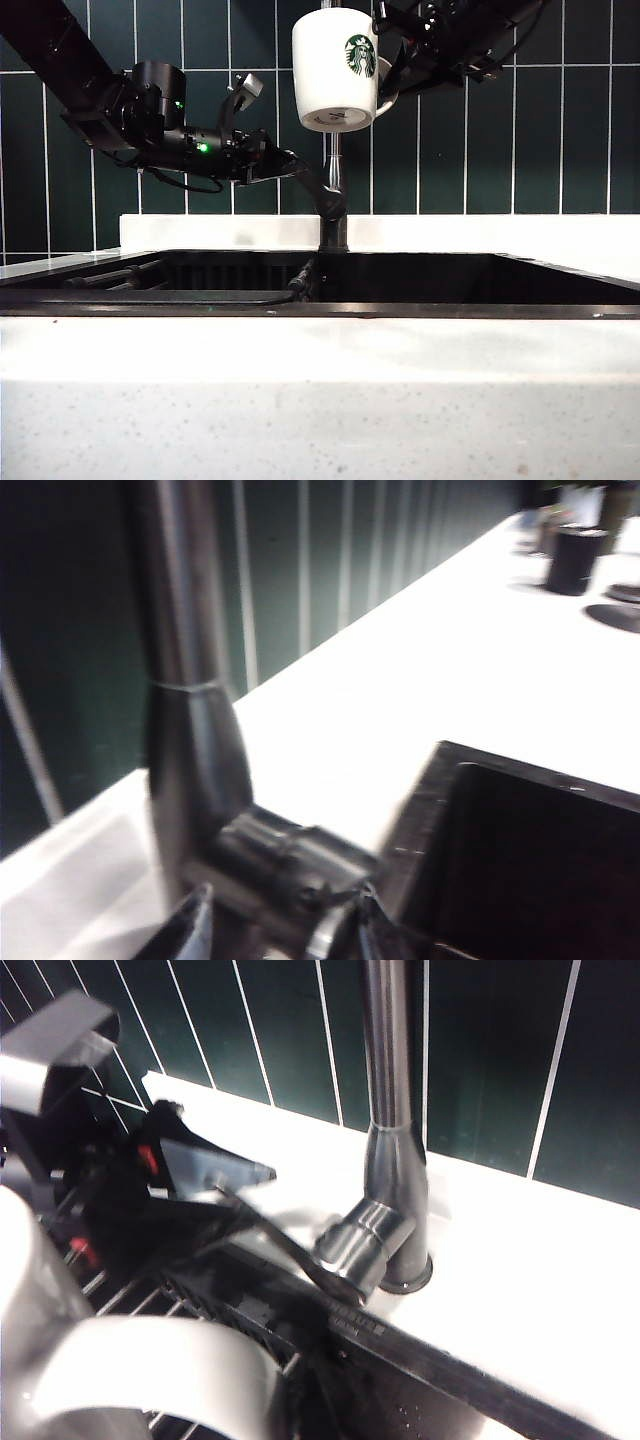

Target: Pick up the mug next to the sink, go to the faucet to get some water, pour the water into the sink, and finally put the mug back to its place.

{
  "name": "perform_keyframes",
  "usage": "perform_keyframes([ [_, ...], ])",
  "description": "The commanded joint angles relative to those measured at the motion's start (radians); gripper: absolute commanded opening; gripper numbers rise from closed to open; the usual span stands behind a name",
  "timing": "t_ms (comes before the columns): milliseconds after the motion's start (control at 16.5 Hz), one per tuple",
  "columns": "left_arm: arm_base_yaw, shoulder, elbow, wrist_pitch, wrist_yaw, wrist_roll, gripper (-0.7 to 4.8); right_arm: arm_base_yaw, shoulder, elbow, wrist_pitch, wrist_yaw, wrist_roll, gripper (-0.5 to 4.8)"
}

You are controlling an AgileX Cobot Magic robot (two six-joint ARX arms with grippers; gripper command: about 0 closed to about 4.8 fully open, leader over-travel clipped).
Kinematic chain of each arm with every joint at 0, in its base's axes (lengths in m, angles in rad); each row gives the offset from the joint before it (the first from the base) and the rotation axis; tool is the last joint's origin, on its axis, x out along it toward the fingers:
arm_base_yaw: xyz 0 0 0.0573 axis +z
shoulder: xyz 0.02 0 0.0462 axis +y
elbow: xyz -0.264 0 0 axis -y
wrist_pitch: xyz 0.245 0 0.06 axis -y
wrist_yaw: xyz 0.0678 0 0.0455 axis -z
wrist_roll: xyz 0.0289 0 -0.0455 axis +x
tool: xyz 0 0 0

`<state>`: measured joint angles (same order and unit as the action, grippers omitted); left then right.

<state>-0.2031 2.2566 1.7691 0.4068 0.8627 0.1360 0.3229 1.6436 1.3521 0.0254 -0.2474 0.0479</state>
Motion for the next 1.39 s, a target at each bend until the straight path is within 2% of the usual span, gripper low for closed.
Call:
perform_keyframes([
  [61, 0.008, -0.006, 0.005, 0.015, -0.204, 0.001, 1.77, 0.001, -0.018, 0.013, 0.084, -0.021, 0.002, -0.01],
  [242, 0.008, -0.035, 0.005, 0.042, -0.025, -0.101, 1.79, -0.003, -0.023, 0.013, 0.083, -0.002, -0.107, -0.01],
  [303, 0.006, -0.076, 0.005, 0.036, -0.006, -0.163, 1.79, -0.003, -0.029, 0.013, 0.082, 0.046, -0.187, -0.01],
  [363, 0.006, -0.111, 0.005, 0.023, -0.005, -0.178, 1.79, -0.006, -0.034, 0.013, 0.082, 0.082, -0.262, -0.01],
  [606, 0.018, -0.310, 0.005, -0.132, -0.018, -0.181, 1.79, -0.008, -0.050, 0.013, 0.074, 0.243, -0.632, -0.01],
  [787, 0.024, -0.423, 0.005, -0.296, -0.072, -0.166, 1.78, -0.008, -0.053, 0.013, 0.068, 0.294, -0.857, -0.01],
  [1030, 0.074, -0.548, 0.005, -0.630, -0.282, -0.144, 1.76, -0.008, -0.053, 0.013, 0.008, 0.374, -1.134, -0.01],
  [1090, 0.075, -0.580, 0.005, -0.775, -0.332, -0.145, 1.76, -0.007, -0.053, 0.013, -0.008, 0.421, -1.226, -0.01],
  [1211, 0.074, -0.619, 0.005, -0.937, -0.428, -0.144, 1.68, -0.008, -0.059, 0.013, -0.001, 0.464, -1.324, -0.01],
  [1393, 0.073, -0.669, 0.005, -1.104, -0.455, -0.143, 0.16, -0.008, -0.068, 0.013, 0.056, 0.471, -1.440, -0.01],
])
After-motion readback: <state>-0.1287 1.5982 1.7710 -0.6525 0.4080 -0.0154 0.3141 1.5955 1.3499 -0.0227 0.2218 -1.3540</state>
